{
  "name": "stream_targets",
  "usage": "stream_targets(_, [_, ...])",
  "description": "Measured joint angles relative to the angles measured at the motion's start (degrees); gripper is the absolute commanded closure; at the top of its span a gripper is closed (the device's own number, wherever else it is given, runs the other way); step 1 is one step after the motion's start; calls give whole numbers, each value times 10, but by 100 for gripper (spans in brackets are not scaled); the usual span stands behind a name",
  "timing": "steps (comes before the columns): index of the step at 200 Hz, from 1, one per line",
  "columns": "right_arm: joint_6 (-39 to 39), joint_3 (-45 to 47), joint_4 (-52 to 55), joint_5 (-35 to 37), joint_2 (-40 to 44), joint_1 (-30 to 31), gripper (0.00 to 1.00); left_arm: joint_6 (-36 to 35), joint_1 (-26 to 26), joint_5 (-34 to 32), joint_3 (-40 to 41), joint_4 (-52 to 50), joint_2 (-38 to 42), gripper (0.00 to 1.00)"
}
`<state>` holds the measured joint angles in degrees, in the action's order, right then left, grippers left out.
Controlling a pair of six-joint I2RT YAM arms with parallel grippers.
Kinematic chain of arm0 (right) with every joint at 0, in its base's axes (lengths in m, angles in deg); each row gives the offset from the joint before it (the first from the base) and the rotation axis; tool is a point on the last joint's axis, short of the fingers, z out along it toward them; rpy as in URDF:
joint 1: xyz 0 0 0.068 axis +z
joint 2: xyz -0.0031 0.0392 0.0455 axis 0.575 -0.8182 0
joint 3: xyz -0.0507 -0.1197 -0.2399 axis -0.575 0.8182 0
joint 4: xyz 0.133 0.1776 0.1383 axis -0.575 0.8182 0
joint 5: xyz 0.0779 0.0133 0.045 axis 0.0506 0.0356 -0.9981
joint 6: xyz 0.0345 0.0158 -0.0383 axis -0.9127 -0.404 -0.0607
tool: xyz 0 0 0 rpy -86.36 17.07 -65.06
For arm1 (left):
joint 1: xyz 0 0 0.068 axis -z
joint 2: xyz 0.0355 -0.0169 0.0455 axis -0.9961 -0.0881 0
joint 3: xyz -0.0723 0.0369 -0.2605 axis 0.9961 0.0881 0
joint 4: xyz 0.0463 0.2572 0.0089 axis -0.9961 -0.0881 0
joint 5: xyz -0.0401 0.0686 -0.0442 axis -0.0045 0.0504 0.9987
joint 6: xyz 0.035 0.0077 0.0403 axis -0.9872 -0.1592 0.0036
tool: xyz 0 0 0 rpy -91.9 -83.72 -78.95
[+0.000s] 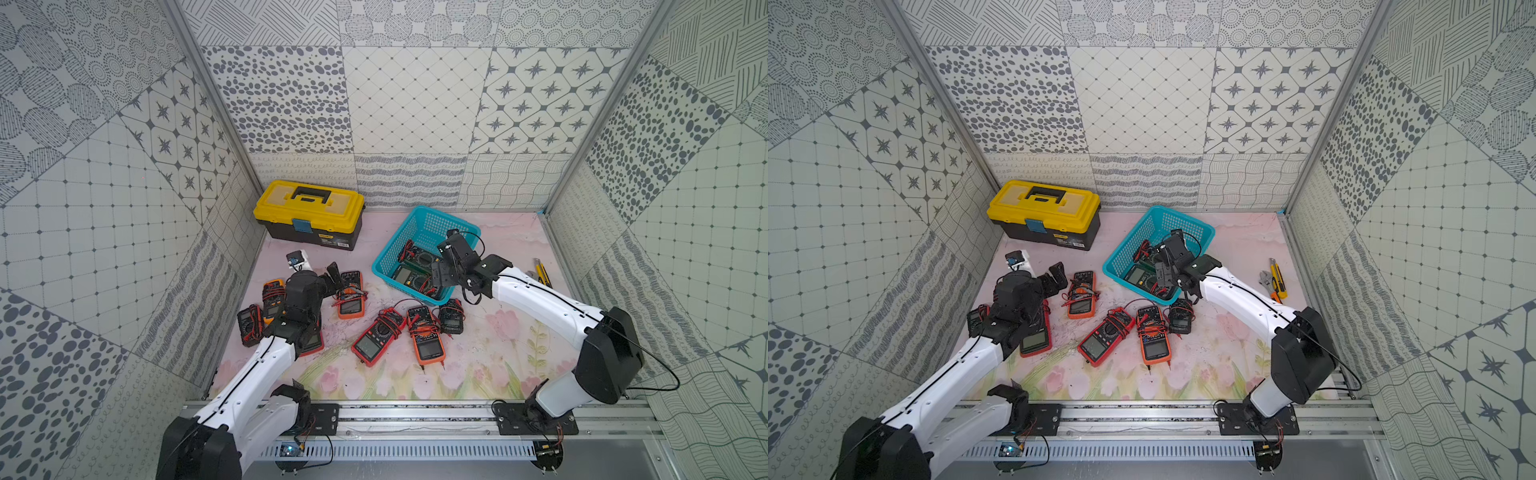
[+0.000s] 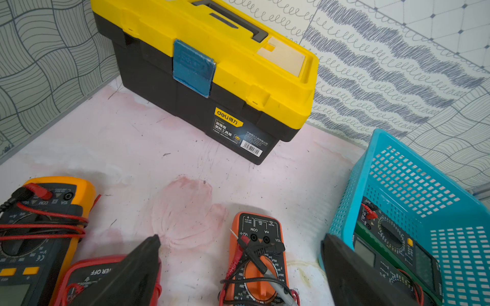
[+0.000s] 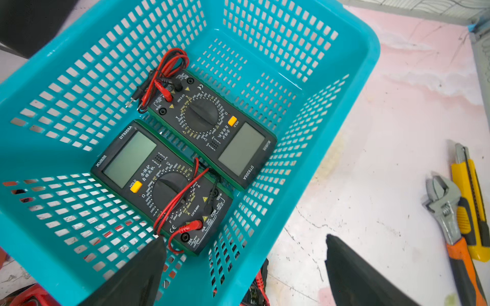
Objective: Put the multimeter into the basket
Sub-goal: Adjust the multimeter at the center of the board.
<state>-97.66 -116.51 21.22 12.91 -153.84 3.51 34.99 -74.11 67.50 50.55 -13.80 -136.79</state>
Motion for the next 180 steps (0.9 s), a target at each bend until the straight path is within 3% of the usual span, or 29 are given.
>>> stream_targets(75, [-40,22,-14,52,18,0,2,70,-1,-1,-116,-267,-120,1])
stream_targets(123, [-41,56,-31,75,52,0,2,100,-51,17,-94,-383,-127,1])
stream_targets(180, [-41,63,-44,90,60,0,2,129,-97,33,-76,-451,-129,1])
